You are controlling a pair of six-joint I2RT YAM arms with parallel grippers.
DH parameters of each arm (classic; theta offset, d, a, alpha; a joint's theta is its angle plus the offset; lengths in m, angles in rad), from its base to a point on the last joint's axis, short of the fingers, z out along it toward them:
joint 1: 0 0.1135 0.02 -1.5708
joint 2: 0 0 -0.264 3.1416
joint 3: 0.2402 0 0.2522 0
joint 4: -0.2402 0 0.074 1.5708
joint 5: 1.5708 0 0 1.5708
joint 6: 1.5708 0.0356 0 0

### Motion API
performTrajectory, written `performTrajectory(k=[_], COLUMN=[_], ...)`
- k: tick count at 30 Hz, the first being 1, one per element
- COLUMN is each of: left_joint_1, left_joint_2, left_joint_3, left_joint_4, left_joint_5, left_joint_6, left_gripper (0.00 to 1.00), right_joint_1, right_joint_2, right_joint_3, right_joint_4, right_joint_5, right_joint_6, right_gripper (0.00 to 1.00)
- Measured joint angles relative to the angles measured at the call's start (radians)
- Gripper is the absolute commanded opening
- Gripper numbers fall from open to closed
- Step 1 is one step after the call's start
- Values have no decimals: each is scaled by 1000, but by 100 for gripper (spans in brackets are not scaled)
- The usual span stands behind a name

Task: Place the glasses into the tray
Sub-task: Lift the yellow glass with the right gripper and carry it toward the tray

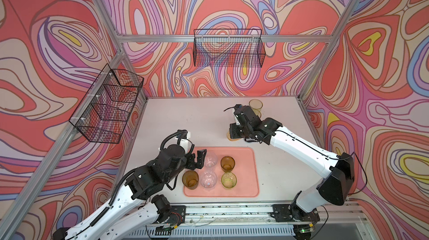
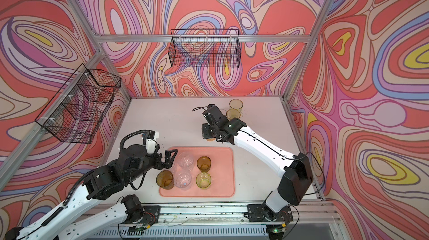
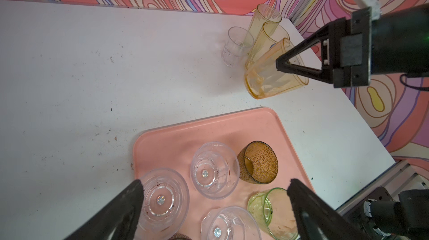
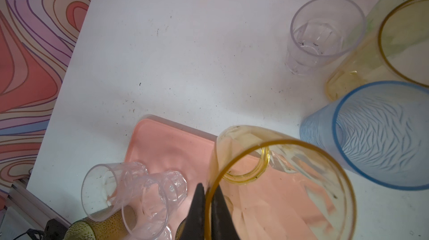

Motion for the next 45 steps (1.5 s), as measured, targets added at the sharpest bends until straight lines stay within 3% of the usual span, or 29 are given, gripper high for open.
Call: performTrajectory(k=[22, 45], left_joint_1=[0, 0], left_joint_2=[42, 50], left_joint_3=[-25, -40], left_joint_4=[23, 50], left_joint_5=[95, 72], left_joint_6=[-45, -49], left_gripper=[100, 100], right_joint_1=[24, 91], right_joint_2=[-87, -150], right_joint_3=[-70, -144], right_joint_4=[-111, -222], right_joint_5=[66, 136], right_joint_6=[65, 170], right_gripper=[0, 0])
